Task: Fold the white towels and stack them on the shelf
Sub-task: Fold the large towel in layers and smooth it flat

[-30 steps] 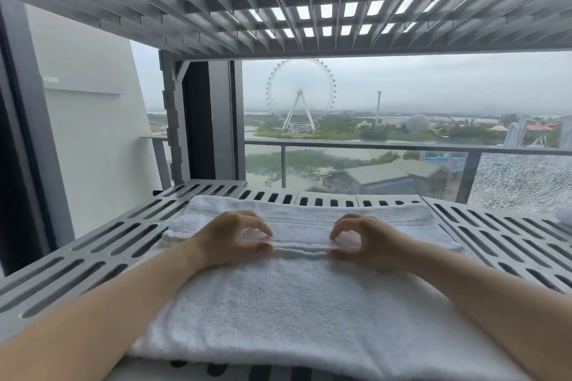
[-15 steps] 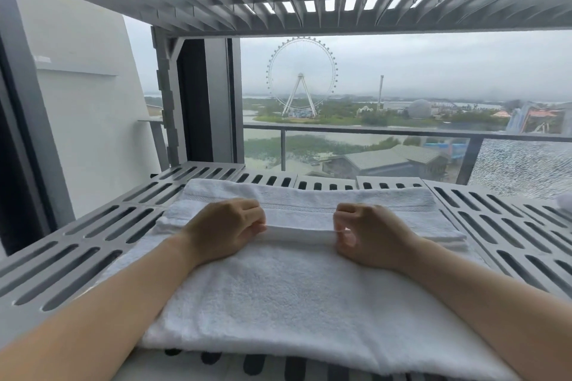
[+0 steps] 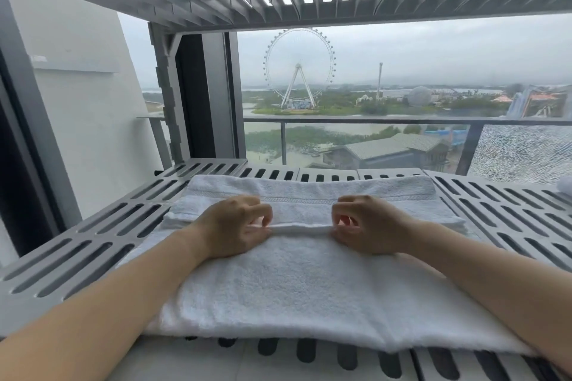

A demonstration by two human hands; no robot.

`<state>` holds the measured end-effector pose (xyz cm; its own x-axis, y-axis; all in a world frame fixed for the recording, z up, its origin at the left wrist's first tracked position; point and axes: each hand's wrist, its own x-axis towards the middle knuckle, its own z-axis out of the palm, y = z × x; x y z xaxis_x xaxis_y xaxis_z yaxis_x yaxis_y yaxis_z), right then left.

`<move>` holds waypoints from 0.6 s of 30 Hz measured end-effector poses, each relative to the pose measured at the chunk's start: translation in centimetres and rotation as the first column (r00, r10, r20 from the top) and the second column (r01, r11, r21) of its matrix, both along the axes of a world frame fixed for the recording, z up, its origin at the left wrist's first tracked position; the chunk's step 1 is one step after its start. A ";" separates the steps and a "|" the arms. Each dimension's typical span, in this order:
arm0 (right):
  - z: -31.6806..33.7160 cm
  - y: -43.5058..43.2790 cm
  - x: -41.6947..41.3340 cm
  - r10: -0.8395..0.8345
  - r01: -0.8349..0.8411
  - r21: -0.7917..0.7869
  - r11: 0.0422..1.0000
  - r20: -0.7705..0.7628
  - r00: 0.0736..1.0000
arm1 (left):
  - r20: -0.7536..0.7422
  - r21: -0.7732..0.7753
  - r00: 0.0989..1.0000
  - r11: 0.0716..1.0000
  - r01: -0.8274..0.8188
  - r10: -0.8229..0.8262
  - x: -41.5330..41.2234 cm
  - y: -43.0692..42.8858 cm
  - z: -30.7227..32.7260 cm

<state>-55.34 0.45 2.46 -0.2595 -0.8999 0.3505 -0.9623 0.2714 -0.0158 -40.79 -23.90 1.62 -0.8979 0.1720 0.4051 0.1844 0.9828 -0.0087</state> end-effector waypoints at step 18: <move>0.2 6.0 13.2 -0.172 0.143 0.186 0.972 0.151 0.973 | 0.247 0.099 0.962 0.991 0.092 -0.114 12.0 4.0 -1.0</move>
<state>-42.11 6.42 2.62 -0.4443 -0.8859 0.1337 -0.8950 0.4322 -0.1104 -28.74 -19.86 0.63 -0.9520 0.2434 0.1855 0.2699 0.9535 0.1341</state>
